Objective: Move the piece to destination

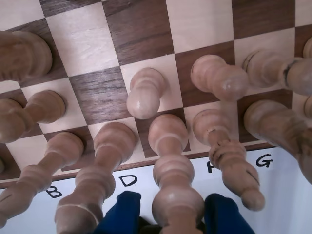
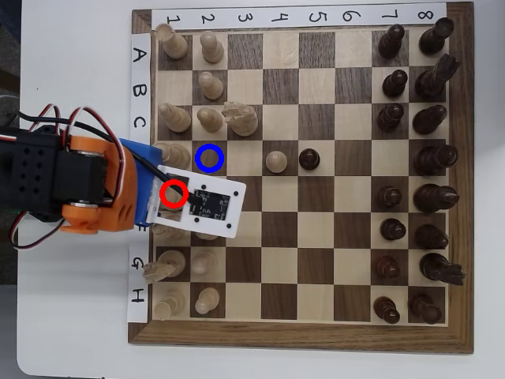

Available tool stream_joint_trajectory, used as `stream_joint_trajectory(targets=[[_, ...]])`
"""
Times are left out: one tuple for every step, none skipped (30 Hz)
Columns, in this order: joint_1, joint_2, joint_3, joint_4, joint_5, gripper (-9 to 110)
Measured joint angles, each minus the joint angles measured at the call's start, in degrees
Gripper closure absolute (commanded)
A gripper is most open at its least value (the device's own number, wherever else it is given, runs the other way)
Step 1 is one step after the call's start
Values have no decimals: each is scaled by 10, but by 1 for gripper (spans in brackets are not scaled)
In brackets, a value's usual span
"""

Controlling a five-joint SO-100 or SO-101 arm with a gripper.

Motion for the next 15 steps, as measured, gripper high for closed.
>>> stream_joint_trajectory(targets=[[0,0,3,-4,0,84],[0,0,8,-8,0,84],[0,0,11,-11,0,84],[0,0,15,-16,0,84],[0,0,19,-19,0,84],[0,0,19,-23,0,84],[0,0,23,-26,0,84],[1,0,25,-30,0,84],[1,0,27,-33,0,84],[1,0,27,-36,0,84],[1,0,27,-40,0,84],[1,0,27,-41,0,83],[1,0,27,-45,0,83],[1,0,27,-47,0,83],[1,0,27,-48,0,83]])
